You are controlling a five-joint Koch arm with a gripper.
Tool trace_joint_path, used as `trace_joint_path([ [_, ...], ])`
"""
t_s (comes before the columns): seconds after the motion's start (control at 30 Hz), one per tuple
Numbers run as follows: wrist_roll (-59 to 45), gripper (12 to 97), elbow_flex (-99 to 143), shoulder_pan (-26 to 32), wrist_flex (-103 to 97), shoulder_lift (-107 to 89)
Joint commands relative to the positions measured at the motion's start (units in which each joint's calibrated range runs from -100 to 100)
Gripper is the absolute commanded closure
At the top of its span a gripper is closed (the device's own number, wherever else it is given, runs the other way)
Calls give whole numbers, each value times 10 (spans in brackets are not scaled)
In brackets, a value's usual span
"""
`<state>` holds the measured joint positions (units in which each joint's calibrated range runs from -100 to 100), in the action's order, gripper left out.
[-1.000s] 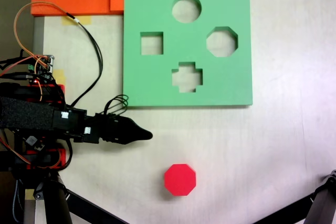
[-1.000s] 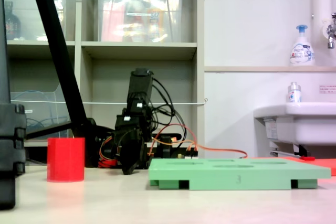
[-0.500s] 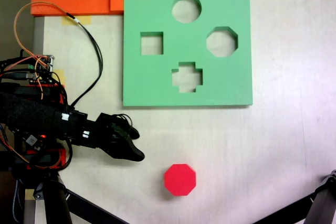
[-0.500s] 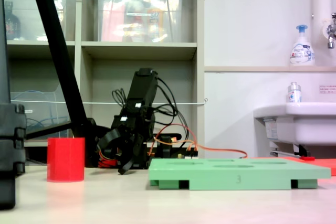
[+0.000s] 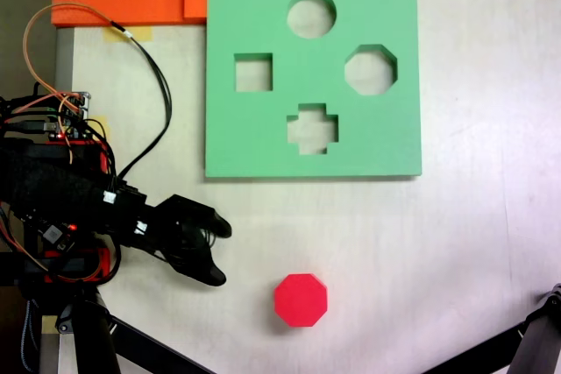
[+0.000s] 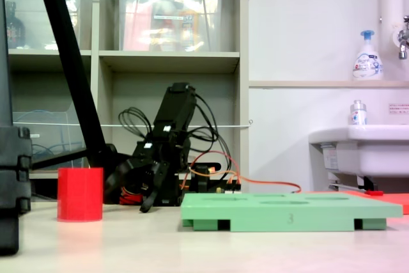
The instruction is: Put the octagonal pillar block into the corresponding hole
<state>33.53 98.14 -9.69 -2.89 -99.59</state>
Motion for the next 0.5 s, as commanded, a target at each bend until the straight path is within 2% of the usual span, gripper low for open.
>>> trace_joint_path([
  [0.0,52,595,-65,-3,175,-4],
  [0.07,92,597,-231,-1,410,-4],
  [0.1,99,600,-278,-1,463,-4],
  [0.47,104,634,-654,-2,803,129],
])
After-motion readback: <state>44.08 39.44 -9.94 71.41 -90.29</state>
